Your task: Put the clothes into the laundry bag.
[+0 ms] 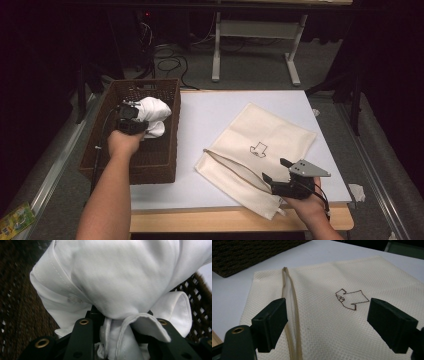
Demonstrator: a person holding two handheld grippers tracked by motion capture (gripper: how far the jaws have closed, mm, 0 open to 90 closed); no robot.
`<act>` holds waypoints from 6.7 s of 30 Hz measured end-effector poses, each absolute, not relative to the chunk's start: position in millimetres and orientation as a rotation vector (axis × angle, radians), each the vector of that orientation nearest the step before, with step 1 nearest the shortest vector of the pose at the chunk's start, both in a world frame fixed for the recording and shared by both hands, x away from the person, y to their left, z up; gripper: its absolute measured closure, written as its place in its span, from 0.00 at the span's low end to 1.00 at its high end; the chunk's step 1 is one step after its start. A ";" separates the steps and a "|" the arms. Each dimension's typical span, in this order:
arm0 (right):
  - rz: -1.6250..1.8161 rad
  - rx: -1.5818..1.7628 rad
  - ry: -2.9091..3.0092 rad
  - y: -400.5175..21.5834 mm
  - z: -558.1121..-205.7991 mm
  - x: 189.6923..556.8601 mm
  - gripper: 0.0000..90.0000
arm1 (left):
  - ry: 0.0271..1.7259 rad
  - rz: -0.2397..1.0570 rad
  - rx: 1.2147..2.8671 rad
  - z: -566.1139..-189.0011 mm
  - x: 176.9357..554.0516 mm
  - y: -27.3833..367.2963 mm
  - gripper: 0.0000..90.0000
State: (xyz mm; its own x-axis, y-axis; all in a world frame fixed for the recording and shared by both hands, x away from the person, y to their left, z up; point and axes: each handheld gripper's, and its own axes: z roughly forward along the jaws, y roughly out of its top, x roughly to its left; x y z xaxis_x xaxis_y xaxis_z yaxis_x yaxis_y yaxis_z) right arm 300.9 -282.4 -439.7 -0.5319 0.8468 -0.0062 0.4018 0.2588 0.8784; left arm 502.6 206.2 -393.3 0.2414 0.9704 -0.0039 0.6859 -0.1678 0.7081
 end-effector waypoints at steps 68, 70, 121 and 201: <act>1.221 1.169 1.994 -290.4 -439.4 303.0 0.23 | 0.622 0.452 1.703 -387.4 306.7 43.3 0.74; 1.221 1.176 1.982 -288.4 -438.7 304.9 0.24 | 0.634 0.433 1.716 -400.4 304.6 45.7 0.74; 1.198 1.148 2.171 -251.6 -446.7 328.0 0.97 | 0.625 0.327 1.852 -454.9 306.5 19.7 0.73; 1.352 0.997 1.993 -252.8 -412.0 303.5 0.98 | 0.781 0.304 1.932 -459.3 335.3 -12.6 0.83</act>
